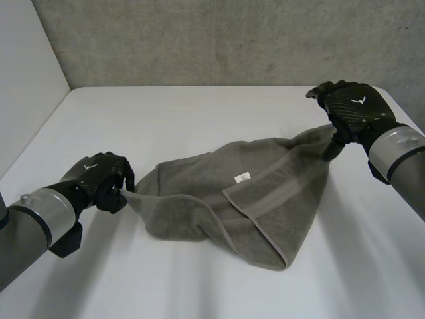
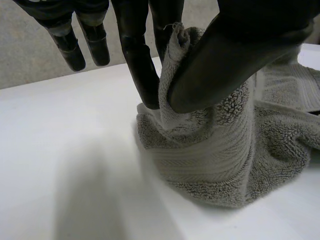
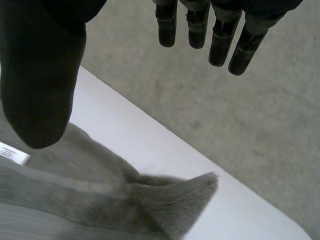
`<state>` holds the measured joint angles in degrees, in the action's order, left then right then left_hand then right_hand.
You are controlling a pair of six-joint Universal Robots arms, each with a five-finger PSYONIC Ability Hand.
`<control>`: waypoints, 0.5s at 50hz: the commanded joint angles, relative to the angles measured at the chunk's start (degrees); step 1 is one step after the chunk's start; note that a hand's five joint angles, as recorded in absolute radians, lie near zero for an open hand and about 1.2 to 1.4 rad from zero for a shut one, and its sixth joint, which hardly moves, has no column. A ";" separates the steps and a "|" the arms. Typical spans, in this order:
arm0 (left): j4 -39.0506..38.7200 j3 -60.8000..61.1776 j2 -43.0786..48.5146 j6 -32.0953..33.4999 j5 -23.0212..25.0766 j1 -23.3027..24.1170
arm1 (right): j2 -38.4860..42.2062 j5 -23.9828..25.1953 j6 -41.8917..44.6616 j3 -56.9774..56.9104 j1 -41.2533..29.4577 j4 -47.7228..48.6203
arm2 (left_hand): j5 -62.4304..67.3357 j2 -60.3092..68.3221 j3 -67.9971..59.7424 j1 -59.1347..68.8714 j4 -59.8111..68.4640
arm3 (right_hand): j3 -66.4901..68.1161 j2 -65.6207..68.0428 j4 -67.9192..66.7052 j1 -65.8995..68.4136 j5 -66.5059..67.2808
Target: Fold the towel.
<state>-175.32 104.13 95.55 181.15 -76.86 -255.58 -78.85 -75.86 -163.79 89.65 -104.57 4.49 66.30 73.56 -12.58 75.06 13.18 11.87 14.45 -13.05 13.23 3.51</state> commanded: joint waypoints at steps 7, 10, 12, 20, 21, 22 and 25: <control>-0.11 1.51 -0.28 0.26 -0.14 -0.53 | 0.89 6.52 24.49 10.28 -10.57 -0.97 | 3.70 6.44 2.58 4.94 -3.18 | -1.87 -4.45 3.05 -3.23 -3.51; -0.11 1.86 -0.28 0.35 -0.14 -0.80 | 3.88 6.34 33.54 10.37 -11.36 -2.03 | 3.70 6.44 2.58 4.94 -3.18 | -1.87 -4.45 3.05 -3.23 -3.51; -0.11 1.95 -0.37 0.35 -0.14 -0.97 | 4.85 6.43 37.49 10.37 -11.54 -2.20 | 3.70 6.44 2.58 4.94 -3.18 | -1.87 -4.45 3.05 -3.23 -3.51; -0.55 2.30 -0.28 0.35 -0.14 -1.50 | 8.28 8.45 50.50 9.76 -11.80 -1.32 | 3.70 6.44 2.58 4.94 -3.18 | -1.87 -4.45 3.05 -3.23 -3.51; -0.73 2.39 -0.28 0.26 -0.14 -1.50 | 8.63 9.32 52.68 9.58 -11.89 -1.41 | 3.70 6.44 2.58 4.94 -3.18 | -1.87 -4.45 3.05 -3.23 -3.51; -0.73 2.39 -0.28 0.26 -0.14 -1.50 | 8.98 10.29 54.79 9.58 -11.89 -1.33 | 3.70 6.44 2.58 4.94 -3.18 | -1.87 -3.72 3.05 -2.51 -2.78; -1.34 2.57 -0.19 0.35 -0.14 -1.50 | 9.85 11.96 58.13 9.58 -12.06 -1.32 | 3.70 6.44 2.58 4.94 -3.18 | -1.87 5.19 3.05 6.40 6.13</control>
<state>-175.90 106.43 95.27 181.47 -76.99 -257.01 -70.43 -67.03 -112.48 99.45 -116.52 2.90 66.30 73.57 -12.58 75.07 13.18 11.87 14.70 -13.05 13.64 3.85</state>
